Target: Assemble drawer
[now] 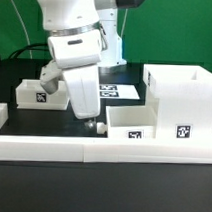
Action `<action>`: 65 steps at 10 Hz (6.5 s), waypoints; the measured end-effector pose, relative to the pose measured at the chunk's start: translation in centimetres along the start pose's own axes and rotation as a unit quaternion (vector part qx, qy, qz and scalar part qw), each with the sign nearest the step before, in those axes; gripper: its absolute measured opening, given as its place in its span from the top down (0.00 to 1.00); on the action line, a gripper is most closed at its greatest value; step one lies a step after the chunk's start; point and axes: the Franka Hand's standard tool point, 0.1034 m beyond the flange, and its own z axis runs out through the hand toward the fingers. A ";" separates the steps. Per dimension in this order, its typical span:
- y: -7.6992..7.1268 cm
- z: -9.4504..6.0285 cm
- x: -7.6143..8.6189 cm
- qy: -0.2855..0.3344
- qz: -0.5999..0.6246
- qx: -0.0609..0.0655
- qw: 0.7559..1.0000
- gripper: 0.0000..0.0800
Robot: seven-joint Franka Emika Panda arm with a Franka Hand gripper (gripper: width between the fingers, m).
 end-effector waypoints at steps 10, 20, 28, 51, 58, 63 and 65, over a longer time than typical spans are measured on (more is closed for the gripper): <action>0.1 0.5 1.2 -0.004 0.082 -0.004 0.997 0.19; 3.1 -0.1 3.1 -0.017 0.064 -0.003 0.998 0.19; 3.0 -0.2 2.5 -0.025 0.039 -0.011 0.999 0.19; 1.5 0.2 6.5 -0.027 0.068 0.011 0.997 0.19; -1.7 -1.2 0.9 -0.037 0.086 0.002 0.996 0.19; -6.5 -2.7 -1.8 -0.048 0.113 -0.029 0.992 0.19; -6.5 -2.7 -1.7 -0.047 0.127 -0.029 0.990 0.19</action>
Offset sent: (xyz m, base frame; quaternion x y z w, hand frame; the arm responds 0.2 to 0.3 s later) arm 0.0068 0.0209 0.0008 -0.0031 -0.0019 0.0250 0.9997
